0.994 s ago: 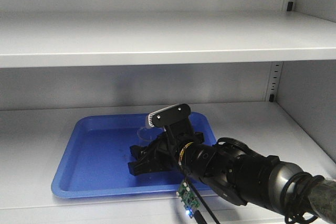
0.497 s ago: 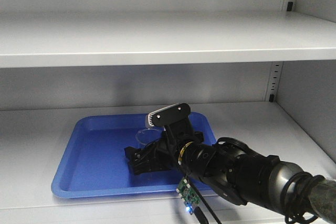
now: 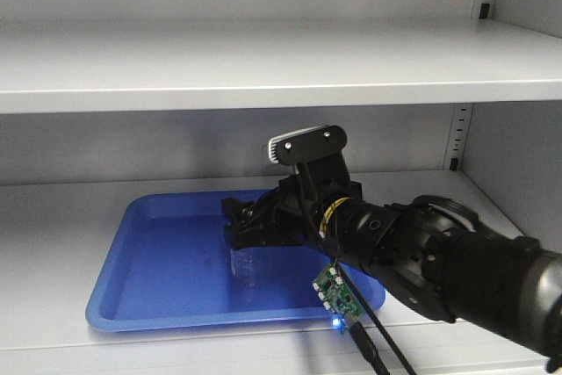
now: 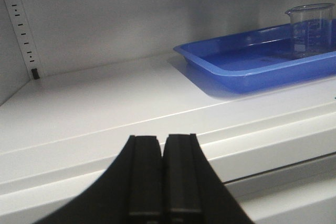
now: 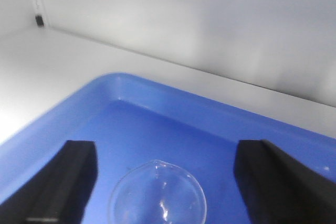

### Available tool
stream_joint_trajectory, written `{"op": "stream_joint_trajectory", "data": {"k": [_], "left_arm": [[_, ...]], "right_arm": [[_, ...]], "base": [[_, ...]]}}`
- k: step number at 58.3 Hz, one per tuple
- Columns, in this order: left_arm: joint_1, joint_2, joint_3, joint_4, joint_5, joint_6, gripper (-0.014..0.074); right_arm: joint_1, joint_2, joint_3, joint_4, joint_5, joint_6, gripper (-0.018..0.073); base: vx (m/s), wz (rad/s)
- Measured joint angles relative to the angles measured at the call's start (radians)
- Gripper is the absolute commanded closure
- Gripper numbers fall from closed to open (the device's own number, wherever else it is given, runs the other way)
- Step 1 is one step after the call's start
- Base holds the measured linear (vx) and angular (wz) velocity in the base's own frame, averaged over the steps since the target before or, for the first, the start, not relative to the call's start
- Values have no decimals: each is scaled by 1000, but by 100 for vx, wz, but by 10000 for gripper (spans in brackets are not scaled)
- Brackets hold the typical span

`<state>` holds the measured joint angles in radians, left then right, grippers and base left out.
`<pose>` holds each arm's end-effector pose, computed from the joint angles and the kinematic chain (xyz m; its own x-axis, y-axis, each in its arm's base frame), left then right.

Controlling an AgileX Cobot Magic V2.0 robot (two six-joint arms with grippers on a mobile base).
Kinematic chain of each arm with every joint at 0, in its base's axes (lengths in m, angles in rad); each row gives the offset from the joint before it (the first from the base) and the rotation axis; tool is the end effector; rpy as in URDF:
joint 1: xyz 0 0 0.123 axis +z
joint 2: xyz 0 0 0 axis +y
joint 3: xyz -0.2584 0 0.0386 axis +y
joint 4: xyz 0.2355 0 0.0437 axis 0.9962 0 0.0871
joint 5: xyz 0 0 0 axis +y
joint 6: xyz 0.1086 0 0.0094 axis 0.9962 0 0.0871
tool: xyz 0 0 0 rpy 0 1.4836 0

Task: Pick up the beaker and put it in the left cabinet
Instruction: 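Lower the beaker onto the blue tray and open the right gripper, then withdraw the right gripper away from the beaker out of the cabinet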

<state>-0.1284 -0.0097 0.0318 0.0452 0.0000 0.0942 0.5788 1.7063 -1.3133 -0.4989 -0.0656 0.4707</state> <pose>0.0857 -0.0111 0.2046 0.0817 0.1296 -0.9882 0.1178 0.9833 0.1387 0.3439 0.2288 0.2972 -0.1899 -0.1567 -0.9692 -0.5776 0.8161 -0.0188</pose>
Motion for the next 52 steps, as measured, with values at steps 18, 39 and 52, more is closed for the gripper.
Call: {"op": "stream_joint_trajectory", "data": {"k": [18,39,52], "left_arm": [[0,0,0,0,0,0,595],[0,0,0,0,0,0,595],[0,0,0,0,0,0,595]], "right_arm": [[8,-227,265,0,-13,15,317],[12,-468,389,0,-12,15,519],[12,-471,390,0,-12,15,538]], "base": [[0,0],[0,0],[0,0]]}}
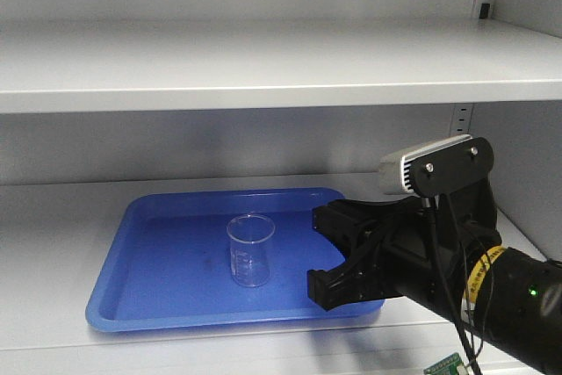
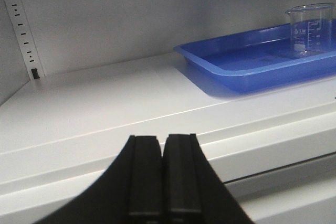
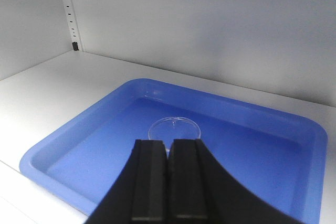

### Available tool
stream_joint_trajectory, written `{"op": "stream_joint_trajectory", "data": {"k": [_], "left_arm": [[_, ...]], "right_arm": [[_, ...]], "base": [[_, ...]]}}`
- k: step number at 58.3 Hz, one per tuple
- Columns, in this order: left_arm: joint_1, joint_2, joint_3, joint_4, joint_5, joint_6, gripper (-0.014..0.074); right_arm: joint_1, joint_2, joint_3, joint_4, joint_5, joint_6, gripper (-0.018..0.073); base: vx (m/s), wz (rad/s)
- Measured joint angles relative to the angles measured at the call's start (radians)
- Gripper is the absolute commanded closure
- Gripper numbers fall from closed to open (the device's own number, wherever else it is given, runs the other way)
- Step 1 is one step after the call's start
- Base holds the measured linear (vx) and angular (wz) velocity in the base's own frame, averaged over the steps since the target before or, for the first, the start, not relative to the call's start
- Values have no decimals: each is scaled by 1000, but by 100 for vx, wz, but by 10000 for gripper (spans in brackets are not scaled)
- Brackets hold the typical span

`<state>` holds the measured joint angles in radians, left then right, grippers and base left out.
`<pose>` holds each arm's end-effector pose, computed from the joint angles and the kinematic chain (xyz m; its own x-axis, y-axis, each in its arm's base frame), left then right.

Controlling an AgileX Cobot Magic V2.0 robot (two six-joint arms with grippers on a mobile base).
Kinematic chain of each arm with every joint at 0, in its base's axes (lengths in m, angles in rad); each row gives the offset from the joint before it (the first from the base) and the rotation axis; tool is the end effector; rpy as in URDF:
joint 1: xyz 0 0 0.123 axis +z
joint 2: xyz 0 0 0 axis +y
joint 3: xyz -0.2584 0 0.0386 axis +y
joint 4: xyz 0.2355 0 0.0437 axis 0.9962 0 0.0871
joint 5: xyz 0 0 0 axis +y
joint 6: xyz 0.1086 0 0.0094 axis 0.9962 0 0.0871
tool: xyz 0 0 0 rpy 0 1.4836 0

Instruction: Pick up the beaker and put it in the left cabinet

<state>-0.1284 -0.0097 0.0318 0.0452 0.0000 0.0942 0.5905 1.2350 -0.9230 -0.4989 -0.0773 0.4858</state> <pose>0.0857 -0.0111 0.2046 0.0817 0.1296 -0.9882 0.1178 0.9833 0.1387 0.2440 0.1683 0.3319 -0.1228 -0.0966 -0.9877 -0.5882 0.8087 -0.0059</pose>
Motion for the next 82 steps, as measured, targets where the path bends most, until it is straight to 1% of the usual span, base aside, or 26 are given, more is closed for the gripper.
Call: {"op": "stream_joint_trajectory", "data": {"k": [14,18,23,29,35,40,45,50,59,67,72,82], "left_arm": [[0,0,0,0,0,0,595],[0,0,0,0,0,0,595],[0,0,0,0,0,0,595],[0,0,0,0,0,0,595],[0,0,0,0,0,0,595],[0,0,0,0,0,0,595],[0,0,0,0,0,0,595],[0,0,0,0,0,0,595],[0,0,0,0,0,0,595],[0,0,0,0,0,0,595],[0,0,0,0,0,0,595],[0,0,0,0,0,0,595]], "right_arm": [[-1,0,0,2,1,-1,539],[-21,-8,9,45,5,-6,561],[-71,-48,58,161,23,-15,570],[-145,-123,159,263,35,-53,568],[-240,-227,279,345,36,-142,567],[-316,-325,372,384,36,-224,565],[-375,-435,452,397,37,-302,565],[-415,-557,543,400,37,-375,565],[-474,-764,711,405,32,-424,565],[-490,-941,865,414,33,-450,565],[-490,-1043,929,417,43,-454,565],[-490,-1226,953,417,184,-472,565]], "base": [[0,0],[0,0],[0,0],[0,0],[0,0],[0,0],[0,0],[0,0],[0,0],[0,0],[0,0],[0,0]]}}
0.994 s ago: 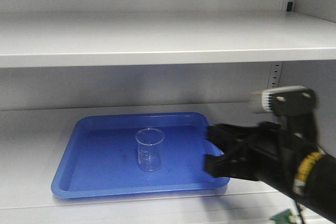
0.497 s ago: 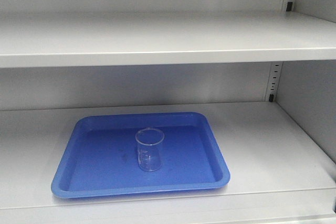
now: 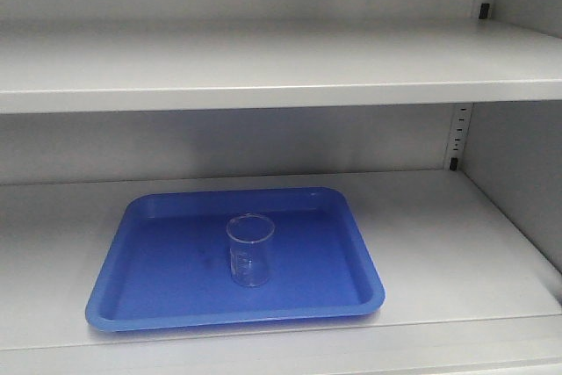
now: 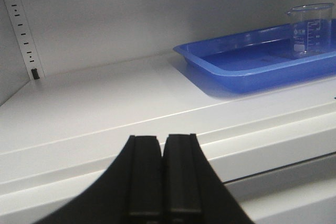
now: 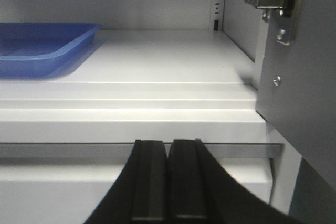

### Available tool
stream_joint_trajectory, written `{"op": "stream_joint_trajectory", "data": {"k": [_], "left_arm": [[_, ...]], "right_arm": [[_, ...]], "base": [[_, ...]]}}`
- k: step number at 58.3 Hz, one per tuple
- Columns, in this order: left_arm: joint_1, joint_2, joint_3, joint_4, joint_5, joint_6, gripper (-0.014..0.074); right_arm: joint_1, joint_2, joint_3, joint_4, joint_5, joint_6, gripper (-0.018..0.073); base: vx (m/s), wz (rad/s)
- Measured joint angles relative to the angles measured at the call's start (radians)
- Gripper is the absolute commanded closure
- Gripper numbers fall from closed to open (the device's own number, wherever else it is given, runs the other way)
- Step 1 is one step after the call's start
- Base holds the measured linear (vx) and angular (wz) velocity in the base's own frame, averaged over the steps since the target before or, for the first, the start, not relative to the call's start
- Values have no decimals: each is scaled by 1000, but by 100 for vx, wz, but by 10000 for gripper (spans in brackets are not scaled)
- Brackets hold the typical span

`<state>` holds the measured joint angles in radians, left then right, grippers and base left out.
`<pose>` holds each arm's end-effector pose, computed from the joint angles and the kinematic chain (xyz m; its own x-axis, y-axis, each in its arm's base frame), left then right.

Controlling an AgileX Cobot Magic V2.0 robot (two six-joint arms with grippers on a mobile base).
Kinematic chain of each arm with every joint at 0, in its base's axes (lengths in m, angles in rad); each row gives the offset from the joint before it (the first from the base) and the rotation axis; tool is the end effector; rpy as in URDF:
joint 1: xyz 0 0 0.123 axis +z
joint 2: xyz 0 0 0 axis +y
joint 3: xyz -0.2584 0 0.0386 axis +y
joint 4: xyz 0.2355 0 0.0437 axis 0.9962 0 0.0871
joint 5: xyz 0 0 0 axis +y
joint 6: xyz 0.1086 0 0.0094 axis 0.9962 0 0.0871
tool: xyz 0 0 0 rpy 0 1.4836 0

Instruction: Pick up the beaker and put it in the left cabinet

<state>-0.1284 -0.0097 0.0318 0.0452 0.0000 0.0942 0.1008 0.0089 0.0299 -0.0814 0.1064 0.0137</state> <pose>0.0857 -0.0111 0.2046 0.0817 0.1296 -0.9882 0.1178 0.9833 0.1387 0.0874 0.0079 0.1921 -0.0510 -0.0727 -0.9960 -0.0957 0.9931 -0.0676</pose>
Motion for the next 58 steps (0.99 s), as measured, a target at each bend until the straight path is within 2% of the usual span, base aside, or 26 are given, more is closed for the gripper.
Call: {"op": "stream_joint_trajectory", "data": {"k": [11,58], "left_arm": [[0,0,0,0,0,0,595],[0,0,0,0,0,0,595]], "right_arm": [[1,-19,0,1,56,-14,565],[1,-19,0,3,64,-14,565]], "base": [[0,0],[0,0]]}}
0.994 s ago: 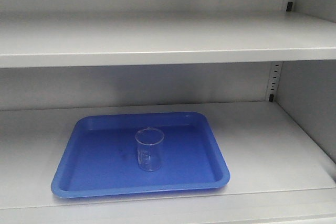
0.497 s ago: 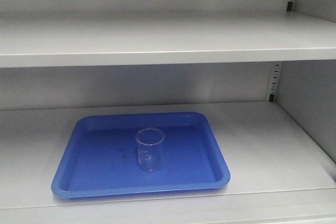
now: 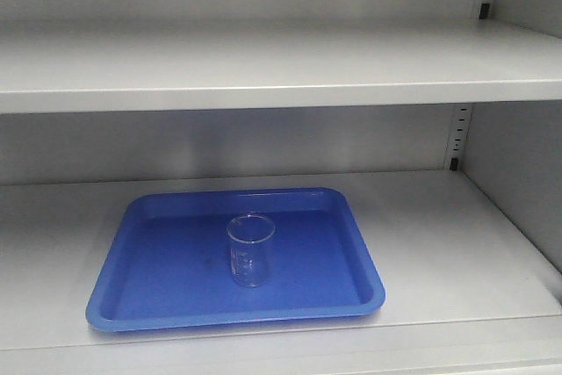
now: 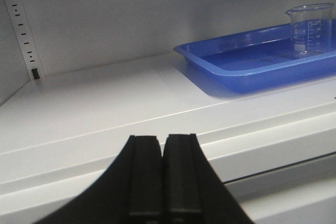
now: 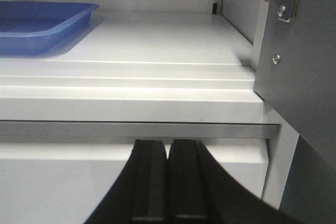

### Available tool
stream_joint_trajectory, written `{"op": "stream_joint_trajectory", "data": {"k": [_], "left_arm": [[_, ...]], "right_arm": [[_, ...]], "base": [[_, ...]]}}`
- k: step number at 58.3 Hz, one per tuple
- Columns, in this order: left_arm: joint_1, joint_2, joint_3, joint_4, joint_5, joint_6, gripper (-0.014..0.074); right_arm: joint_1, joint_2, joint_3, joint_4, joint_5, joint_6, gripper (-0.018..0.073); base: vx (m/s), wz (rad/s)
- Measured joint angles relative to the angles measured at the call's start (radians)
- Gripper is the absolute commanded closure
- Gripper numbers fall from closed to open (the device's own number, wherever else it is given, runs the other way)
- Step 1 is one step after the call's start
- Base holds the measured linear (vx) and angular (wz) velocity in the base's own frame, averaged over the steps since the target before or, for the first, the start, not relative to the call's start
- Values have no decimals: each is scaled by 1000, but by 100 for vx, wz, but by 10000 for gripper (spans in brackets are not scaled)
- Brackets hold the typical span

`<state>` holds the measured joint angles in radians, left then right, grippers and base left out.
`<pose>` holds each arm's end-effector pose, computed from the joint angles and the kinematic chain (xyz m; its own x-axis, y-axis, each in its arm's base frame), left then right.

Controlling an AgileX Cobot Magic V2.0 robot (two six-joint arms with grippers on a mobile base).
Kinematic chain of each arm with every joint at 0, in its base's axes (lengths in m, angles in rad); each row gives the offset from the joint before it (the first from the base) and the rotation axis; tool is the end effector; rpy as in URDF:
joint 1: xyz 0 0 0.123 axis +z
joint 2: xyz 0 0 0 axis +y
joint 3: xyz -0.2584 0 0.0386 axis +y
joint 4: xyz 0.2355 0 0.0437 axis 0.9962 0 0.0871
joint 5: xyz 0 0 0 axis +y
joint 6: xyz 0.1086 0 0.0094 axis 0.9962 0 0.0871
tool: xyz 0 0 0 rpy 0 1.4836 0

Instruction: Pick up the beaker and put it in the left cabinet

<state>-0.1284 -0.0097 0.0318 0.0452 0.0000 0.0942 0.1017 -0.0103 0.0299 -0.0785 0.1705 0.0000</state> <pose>0.0857 -0.0111 0.2046 0.0817 0.1296 -0.9882 0.1178 0.9833 0.1387 0.0856 0.0073 0.1868 -0.0945 -0.0873 -0.9917 -0.0959 0.9923 -0.0782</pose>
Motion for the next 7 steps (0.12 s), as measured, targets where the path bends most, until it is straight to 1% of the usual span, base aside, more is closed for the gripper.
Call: {"op": "stream_joint_trajectory", "data": {"k": [7], "left_arm": [[0,0,0,0,0,0,595]], "right_arm": [[0,0,0,0,0,0,565]], "base": [[0,0]]}}
